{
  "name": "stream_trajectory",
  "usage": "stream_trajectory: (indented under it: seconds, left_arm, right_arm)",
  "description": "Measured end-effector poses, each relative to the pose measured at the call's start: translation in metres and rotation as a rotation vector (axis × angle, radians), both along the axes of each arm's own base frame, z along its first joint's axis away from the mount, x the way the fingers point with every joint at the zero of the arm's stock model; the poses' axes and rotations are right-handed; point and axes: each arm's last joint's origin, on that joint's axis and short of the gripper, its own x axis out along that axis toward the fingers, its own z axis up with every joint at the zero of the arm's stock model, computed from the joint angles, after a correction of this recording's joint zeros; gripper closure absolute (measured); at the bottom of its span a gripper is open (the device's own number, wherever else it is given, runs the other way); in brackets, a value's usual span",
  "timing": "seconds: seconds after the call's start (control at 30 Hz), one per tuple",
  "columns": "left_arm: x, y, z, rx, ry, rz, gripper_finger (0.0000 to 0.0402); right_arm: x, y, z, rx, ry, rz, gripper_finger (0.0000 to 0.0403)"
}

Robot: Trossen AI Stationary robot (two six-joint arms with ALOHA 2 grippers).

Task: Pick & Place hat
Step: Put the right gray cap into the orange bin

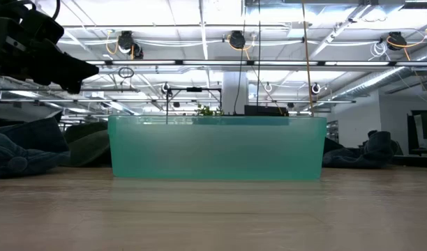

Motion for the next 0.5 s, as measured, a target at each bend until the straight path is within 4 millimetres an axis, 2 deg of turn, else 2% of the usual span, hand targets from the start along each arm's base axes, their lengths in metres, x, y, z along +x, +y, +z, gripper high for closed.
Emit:
stream_trajectory:
  seconds: [0.27, 0.5]
  left_arm:
    - [0.0, 0.0, 0.0, 0.0, 0.0, 0.0, 0.0364]
    - [0.0, 0.0, 0.0, 0.0, 0.0, 0.0, 0.0364]
  right_arm:
    - [0.008, 0.012, -0.013, 0.003, -0.016, -0.001, 0.0078]
    - [0.013, 0.019, -0.046, 0.037, -0.035, 0.001, 0.0078]
